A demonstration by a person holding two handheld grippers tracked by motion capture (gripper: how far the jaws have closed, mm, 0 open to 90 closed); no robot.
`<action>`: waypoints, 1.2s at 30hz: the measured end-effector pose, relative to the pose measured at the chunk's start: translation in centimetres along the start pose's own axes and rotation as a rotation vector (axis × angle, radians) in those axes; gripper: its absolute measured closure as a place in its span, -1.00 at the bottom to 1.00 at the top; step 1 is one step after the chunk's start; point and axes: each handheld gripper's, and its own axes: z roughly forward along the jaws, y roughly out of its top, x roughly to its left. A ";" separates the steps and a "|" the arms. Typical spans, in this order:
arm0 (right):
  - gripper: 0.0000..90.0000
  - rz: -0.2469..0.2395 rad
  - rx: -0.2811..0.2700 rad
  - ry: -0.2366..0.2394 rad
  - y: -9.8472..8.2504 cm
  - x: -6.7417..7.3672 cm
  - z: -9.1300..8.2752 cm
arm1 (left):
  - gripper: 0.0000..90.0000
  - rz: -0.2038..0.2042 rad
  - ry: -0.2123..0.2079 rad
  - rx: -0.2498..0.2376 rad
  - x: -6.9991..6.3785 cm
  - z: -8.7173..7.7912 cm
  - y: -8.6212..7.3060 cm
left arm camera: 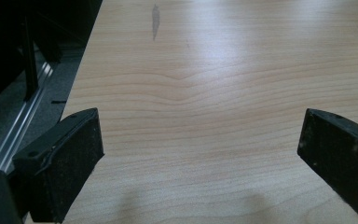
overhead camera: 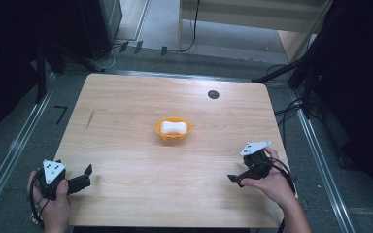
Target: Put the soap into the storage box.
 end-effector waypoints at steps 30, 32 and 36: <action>-1.00 0.250 -0.197 -0.140 -11.7 -0.6 -3.9 | -0.99 0.009 -0.010 -0.008 -0.1 -0.1 -0.1; -1.00 0.266 -0.212 -0.145 -12.4 -0.7 -4.2 | -0.99 0.013 -0.008 -0.015 -0.2 -0.1 -0.1; -1.00 0.307 -0.261 -0.167 -13.2 -1.0 -4.4 | -0.99 0.025 -0.011 -0.017 -0.3 -0.2 -0.1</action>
